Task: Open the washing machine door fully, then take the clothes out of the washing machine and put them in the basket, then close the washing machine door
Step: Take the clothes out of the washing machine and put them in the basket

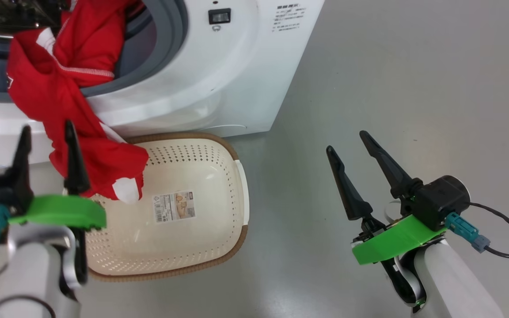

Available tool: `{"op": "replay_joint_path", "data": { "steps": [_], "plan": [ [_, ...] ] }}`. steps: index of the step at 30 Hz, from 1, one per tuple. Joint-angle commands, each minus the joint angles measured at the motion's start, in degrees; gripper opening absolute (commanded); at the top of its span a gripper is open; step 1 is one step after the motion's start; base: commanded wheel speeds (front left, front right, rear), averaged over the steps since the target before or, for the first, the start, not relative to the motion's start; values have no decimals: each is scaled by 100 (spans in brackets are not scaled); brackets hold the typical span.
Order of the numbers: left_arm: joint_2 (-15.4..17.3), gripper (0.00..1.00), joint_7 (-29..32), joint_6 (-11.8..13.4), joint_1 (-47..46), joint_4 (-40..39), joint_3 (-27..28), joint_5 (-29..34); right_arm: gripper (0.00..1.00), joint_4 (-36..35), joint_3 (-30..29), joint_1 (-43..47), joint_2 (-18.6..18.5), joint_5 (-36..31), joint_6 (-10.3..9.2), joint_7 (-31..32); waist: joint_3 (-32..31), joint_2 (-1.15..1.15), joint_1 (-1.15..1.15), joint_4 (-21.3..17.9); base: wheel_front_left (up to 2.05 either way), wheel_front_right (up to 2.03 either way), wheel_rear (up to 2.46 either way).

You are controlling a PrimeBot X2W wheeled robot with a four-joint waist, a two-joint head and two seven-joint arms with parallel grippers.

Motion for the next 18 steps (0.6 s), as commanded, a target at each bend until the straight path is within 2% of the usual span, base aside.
{"op": "replay_joint_path", "data": {
  "steps": [1,5,12,18],
  "plan": [
    [255,100,16,48,-219,-48,196,7,100,-104,122,87,35,31,35,-37,10,0,0,-19,0,0,0],
    [482,100,301,35,-656,227,82,164,100,-84,150,53,35,45,35,-37,45,0,0,-54,0,0,0],
    [777,100,895,151,-1337,633,-78,432,100,-87,239,-20,35,140,35,-37,149,0,0,-157,0,0,0],
    [979,100,1618,243,-1703,943,-165,554,100,-165,204,-61,35,256,35,-37,223,0,0,-255,0,0,0]
  ]
}}
